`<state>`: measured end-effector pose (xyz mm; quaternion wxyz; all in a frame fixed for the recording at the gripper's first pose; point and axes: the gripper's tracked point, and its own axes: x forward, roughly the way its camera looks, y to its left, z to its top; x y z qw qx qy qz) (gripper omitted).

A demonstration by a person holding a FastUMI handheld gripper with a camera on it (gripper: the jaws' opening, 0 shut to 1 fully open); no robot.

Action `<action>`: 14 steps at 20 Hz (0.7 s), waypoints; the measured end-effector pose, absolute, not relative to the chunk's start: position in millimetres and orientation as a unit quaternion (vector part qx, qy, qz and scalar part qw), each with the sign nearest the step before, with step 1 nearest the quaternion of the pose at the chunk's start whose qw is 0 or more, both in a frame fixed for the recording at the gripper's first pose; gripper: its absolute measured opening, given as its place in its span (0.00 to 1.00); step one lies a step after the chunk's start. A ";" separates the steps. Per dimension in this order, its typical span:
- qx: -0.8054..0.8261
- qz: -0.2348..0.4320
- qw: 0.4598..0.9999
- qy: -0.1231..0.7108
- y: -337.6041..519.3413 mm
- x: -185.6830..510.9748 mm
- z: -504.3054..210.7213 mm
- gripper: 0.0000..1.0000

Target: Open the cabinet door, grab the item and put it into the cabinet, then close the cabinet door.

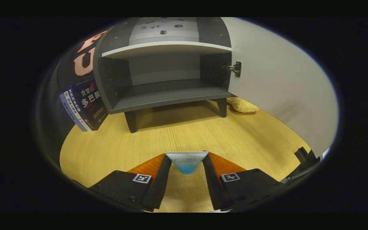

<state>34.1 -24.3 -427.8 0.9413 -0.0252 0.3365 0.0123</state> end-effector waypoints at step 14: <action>-0.020 0.025 0.956 0.292 3.3 48.5 -291.2 0.65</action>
